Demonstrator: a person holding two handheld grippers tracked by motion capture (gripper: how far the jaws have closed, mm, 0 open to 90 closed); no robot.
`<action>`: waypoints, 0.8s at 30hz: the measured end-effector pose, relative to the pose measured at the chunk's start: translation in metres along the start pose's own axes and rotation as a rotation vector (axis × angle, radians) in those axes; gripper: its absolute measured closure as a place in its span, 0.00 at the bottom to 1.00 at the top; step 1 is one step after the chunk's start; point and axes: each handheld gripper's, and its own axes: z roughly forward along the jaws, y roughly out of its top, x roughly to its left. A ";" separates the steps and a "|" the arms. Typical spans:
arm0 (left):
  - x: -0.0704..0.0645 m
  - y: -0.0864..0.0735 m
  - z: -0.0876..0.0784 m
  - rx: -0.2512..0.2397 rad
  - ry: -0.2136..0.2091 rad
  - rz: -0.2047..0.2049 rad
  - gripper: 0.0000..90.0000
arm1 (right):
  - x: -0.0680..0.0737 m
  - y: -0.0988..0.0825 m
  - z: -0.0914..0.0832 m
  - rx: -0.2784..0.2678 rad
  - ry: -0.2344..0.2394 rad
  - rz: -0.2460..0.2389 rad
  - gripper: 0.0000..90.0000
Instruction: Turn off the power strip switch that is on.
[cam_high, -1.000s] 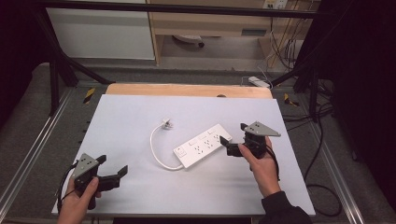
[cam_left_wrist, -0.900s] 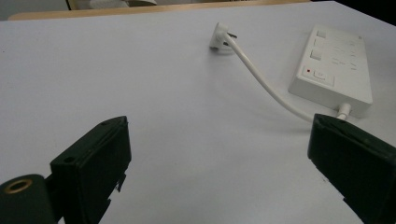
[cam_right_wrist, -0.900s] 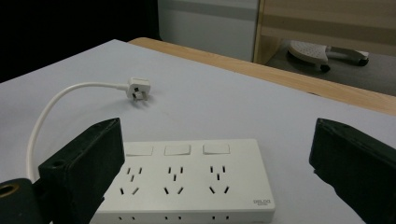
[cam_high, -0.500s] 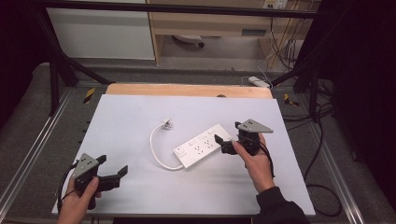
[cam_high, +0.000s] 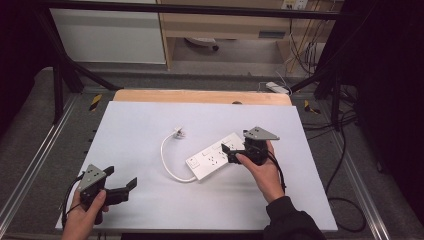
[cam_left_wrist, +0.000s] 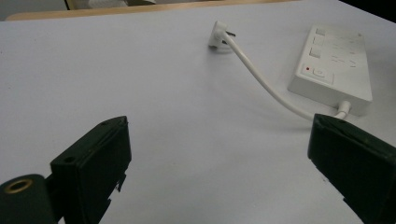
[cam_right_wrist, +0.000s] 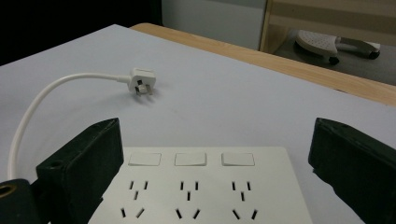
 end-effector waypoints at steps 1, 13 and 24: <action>0.000 0.000 0.000 0.001 0.000 0.000 0.07 | 0.001 0.000 0.002 0.002 -0.002 -0.003 0.05; 0.000 0.000 0.000 0.003 -0.001 0.002 0.07 | 0.001 -0.004 0.018 0.025 -0.007 0.003 0.21; -0.001 0.000 0.001 0.005 -0.003 0.006 0.07 | 0.003 -0.002 0.024 0.005 -0.016 -0.001 0.37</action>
